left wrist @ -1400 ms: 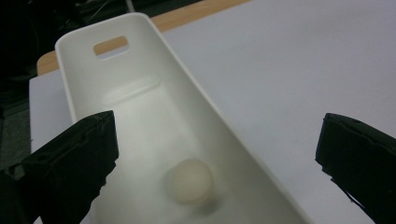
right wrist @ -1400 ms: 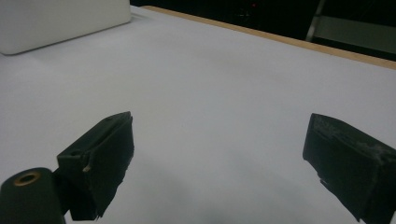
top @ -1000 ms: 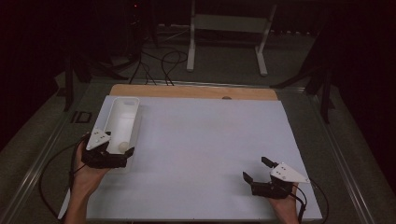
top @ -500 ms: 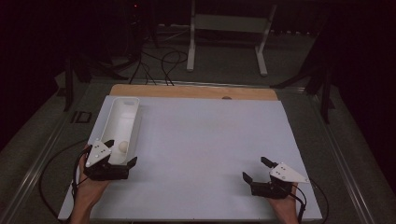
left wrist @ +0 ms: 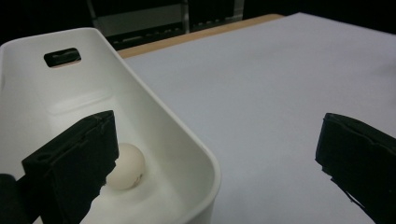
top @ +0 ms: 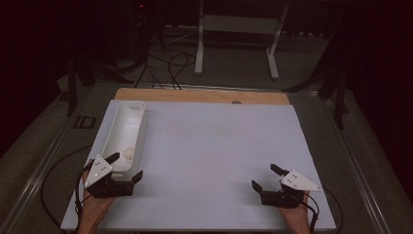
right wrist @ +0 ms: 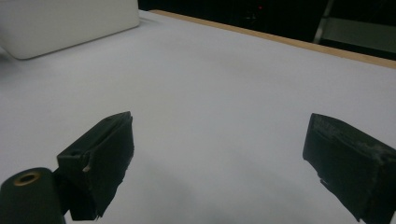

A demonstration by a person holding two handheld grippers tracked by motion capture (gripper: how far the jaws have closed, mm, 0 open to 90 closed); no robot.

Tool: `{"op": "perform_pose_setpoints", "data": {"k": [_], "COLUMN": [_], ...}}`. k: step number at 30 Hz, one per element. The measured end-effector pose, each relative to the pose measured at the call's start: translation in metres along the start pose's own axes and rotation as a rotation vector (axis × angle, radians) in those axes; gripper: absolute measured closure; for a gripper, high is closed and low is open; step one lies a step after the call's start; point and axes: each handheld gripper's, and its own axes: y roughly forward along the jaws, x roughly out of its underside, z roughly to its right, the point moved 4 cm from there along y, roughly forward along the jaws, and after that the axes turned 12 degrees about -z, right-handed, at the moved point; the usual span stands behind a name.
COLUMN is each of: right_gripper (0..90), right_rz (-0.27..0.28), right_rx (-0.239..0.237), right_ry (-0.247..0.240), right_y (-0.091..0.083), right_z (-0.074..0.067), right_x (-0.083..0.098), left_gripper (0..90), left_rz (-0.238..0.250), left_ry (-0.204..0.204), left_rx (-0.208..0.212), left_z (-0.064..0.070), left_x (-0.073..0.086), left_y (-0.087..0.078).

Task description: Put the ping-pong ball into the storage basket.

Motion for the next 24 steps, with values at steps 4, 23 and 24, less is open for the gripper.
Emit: {"op": "perform_pose_setpoints", "data": {"k": [4, 23, 24], "right_gripper": [8.6, 8.6, 8.6], "right_rz": [0.011, 0.032, 0.032], "right_rx": [-0.017, -0.062, -0.062], "right_ry": [-0.015, -0.048, -0.048], "right_y": [-0.0007, -0.0005, -0.0005], "right_z": [-0.0021, -0.0071, -0.0071], "right_x": [-0.0015, -0.0056, -0.0056], "left_gripper": [0.0, 0.0, 0.0], "left_rz": [0.02, -0.014, -0.014], "left_ry": [-0.011, 0.022, 0.022], "left_rx": [-0.009, -0.006, -0.006], "left_z": [-0.0011, 0.0052, 0.0052], "left_x": [0.0034, 0.0099, 0.0099], "left_y": [-0.0042, 0.0005, 0.0005]}}
